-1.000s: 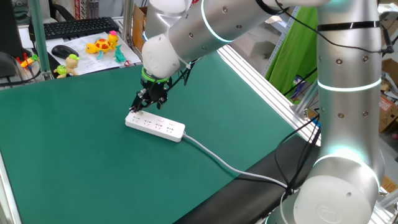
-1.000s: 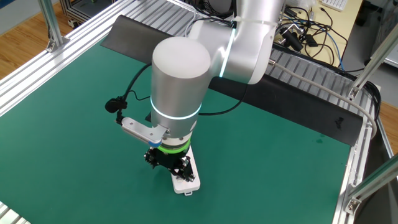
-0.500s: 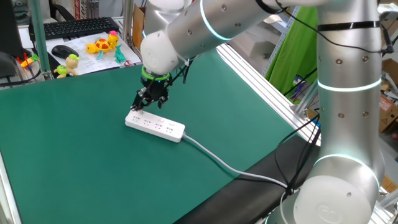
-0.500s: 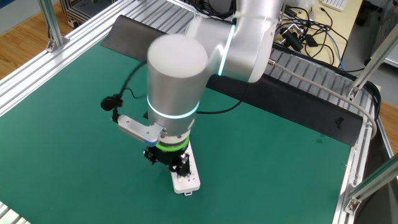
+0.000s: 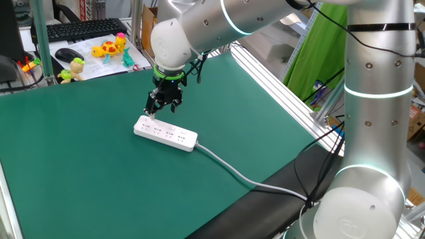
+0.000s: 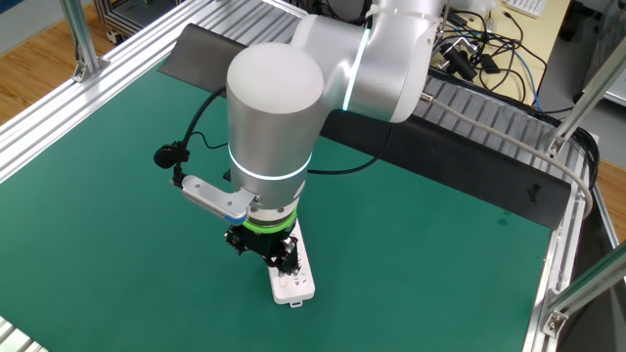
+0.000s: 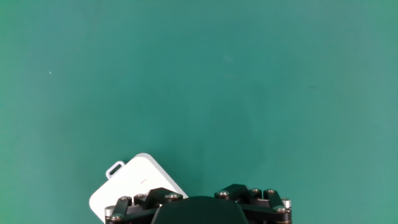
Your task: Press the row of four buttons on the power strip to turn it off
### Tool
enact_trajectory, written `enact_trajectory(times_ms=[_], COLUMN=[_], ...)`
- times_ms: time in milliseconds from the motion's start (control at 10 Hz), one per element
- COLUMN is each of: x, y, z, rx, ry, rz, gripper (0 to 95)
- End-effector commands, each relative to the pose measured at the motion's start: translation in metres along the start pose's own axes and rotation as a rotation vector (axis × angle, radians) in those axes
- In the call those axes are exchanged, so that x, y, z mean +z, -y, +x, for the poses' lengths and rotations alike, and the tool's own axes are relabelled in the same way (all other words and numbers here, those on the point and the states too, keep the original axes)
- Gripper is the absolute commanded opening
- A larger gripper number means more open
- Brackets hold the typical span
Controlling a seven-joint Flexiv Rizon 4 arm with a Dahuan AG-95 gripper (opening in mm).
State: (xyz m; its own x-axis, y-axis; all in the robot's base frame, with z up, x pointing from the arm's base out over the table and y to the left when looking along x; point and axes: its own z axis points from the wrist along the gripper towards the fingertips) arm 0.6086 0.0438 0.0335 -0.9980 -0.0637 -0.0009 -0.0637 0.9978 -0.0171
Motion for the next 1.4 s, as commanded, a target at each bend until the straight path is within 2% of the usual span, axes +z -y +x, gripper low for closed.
enact_trajectory(times_ms=[100,900,1000,1400], x=[-0.001,0.012,0.01,0.016], y=[-0.002,-0.005,-0.006,-0.008], z=[0.0,-0.012,-0.012,-0.014], rx=[-0.002,-0.08,-0.093,-0.098], ry=[0.007,0.018,0.017,0.014], rz=[0.0,0.012,0.014,0.014], gripper=[76.0,76.0,76.0,76.0])
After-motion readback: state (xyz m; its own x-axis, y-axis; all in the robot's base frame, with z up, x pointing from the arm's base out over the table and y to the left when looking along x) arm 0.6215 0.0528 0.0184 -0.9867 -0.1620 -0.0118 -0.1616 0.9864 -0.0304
